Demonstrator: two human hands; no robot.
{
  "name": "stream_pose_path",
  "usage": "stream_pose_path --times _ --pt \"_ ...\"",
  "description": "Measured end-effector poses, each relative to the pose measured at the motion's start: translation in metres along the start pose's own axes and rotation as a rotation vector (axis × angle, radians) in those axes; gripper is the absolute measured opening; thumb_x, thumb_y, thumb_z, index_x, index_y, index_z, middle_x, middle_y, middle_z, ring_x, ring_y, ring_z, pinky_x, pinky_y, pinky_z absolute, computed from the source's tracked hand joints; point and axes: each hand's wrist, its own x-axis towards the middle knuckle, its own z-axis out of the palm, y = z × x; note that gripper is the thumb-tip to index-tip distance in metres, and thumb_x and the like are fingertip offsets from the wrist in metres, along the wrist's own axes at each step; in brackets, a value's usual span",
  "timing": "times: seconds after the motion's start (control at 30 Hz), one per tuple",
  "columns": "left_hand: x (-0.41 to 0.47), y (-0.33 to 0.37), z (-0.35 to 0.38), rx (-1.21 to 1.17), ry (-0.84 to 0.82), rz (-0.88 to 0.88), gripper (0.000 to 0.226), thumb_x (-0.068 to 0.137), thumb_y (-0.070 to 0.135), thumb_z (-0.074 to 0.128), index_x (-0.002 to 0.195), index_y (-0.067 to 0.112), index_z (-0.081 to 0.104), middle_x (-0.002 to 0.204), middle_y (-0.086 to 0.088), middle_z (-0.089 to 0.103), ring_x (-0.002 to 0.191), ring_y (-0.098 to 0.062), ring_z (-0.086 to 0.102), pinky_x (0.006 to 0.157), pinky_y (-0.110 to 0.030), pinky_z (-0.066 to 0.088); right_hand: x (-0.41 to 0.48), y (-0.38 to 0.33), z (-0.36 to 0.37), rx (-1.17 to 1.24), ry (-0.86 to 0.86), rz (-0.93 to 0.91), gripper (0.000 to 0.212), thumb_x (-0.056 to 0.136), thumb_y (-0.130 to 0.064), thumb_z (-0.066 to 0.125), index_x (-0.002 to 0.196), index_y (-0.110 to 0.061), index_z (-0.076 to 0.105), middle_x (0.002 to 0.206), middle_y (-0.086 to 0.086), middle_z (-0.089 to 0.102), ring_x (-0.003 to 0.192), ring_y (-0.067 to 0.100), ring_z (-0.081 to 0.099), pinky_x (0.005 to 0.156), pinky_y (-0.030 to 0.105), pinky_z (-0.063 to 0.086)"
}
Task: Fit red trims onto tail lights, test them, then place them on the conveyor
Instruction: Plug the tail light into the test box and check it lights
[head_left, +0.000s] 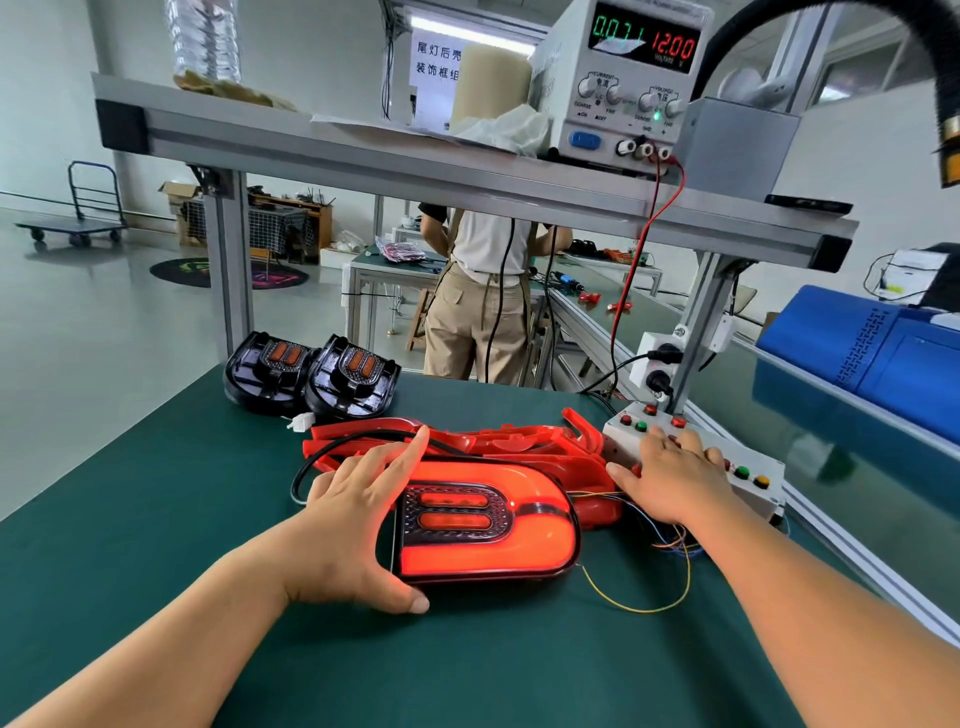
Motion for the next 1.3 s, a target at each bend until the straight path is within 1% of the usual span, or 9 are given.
stream_pose_path --times 0.17,0.37,0.5,0.63,0.77,0.9,1.03,1.2,1.3 --pt "0.001 -0.001 0.001 -0.016 -0.006 -0.012 0.142 0.045 0.080 0.070 0.131 0.058 -0.040 0.152 0.027 -0.001 0.147 -0.016 0.003 0.122 -0.045 0.002 0.000 0.000 0.000 0.002 -0.019 0.003 0.083 0.094 -0.069 0.023 0.155 -0.014 0.014 0.165 0.000 0.010 0.148 0.029 0.008 0.113 0.049 0.019" --pt "0.001 -0.003 0.001 -0.021 -0.014 -0.019 0.143 0.044 0.079 0.071 0.132 0.058 -0.039 0.155 0.026 -0.003 0.149 -0.018 0.001 0.122 -0.048 0.002 0.000 0.001 0.001 -0.008 -0.027 0.006 0.083 0.093 -0.071 0.022 0.156 -0.015 0.016 0.165 -0.001 0.009 0.148 0.029 0.010 0.113 0.049 0.021" --pt "0.001 -0.002 -0.001 -0.021 -0.014 -0.011 0.143 0.044 0.078 0.071 0.131 0.059 -0.040 0.153 0.026 -0.001 0.147 -0.014 0.001 0.121 -0.043 0.000 0.001 0.000 0.001 -0.008 -0.030 0.009 0.083 0.093 -0.071 0.022 0.155 -0.016 0.017 0.165 -0.001 0.009 0.147 0.029 0.010 0.113 0.049 0.021" --pt "0.001 0.000 -0.003 -0.024 -0.028 -0.013 0.143 0.045 0.078 0.072 0.131 0.059 -0.040 0.155 0.024 -0.002 0.148 -0.015 0.000 0.122 -0.046 0.000 0.001 0.000 0.002 -0.009 -0.031 0.010 0.081 0.093 -0.070 0.022 0.155 -0.017 0.020 0.165 -0.002 0.007 0.147 0.030 0.010 0.112 0.049 0.020" --pt "0.000 0.001 -0.004 -0.020 -0.036 -0.012 0.142 0.045 0.077 0.072 0.130 0.059 -0.041 0.154 0.025 -0.002 0.147 -0.013 -0.001 0.121 -0.044 0.000 0.000 0.000 0.003 -0.024 -0.046 0.003 0.078 0.094 -0.070 0.022 0.152 -0.018 0.026 0.165 -0.002 0.004 0.146 0.030 0.011 0.110 0.048 0.022" --pt "0.000 0.003 -0.005 -0.010 -0.048 -0.014 0.142 0.046 0.077 0.071 0.130 0.057 -0.042 0.152 0.027 -0.003 0.144 -0.008 0.001 0.122 -0.043 0.001 0.000 -0.001 0.000 -0.034 -0.038 0.006 0.081 0.094 -0.070 0.021 0.153 -0.015 0.022 0.165 -0.001 0.005 0.144 0.028 0.016 0.107 0.046 0.023" --pt "0.000 0.003 -0.006 -0.019 -0.064 -0.016 0.142 0.047 0.076 0.072 0.131 0.057 -0.041 0.152 0.027 -0.003 0.145 -0.010 0.001 0.122 -0.045 0.002 0.006 -0.006 -0.006 -0.018 -0.022 -0.032 0.085 0.093 -0.072 0.017 0.155 -0.015 0.014 0.165 -0.003 -0.002 0.150 0.025 0.003 0.113 0.047 0.017" --pt "0.000 0.001 -0.005 -0.036 -0.066 -0.004 0.142 0.048 0.076 0.073 0.131 0.059 -0.040 0.150 0.032 -0.005 0.145 -0.008 0.000 0.122 -0.043 0.001 0.018 -0.012 -0.006 0.024 -0.035 -0.059 0.085 0.093 -0.072 0.014 0.157 -0.015 0.007 0.165 -0.003 0.002 0.151 0.019 -0.007 0.117 0.048 0.006" --pt "0.001 -0.001 -0.005 -0.066 -0.068 -0.012 0.142 0.047 0.076 0.075 0.131 0.060 -0.038 0.150 0.033 -0.007 0.148 -0.011 -0.006 0.122 -0.046 -0.002 0.021 -0.013 -0.002 0.012 -0.027 -0.068 0.085 0.093 -0.072 0.011 0.157 -0.015 0.007 0.165 -0.002 0.004 0.151 0.019 -0.008 0.118 0.048 0.006"
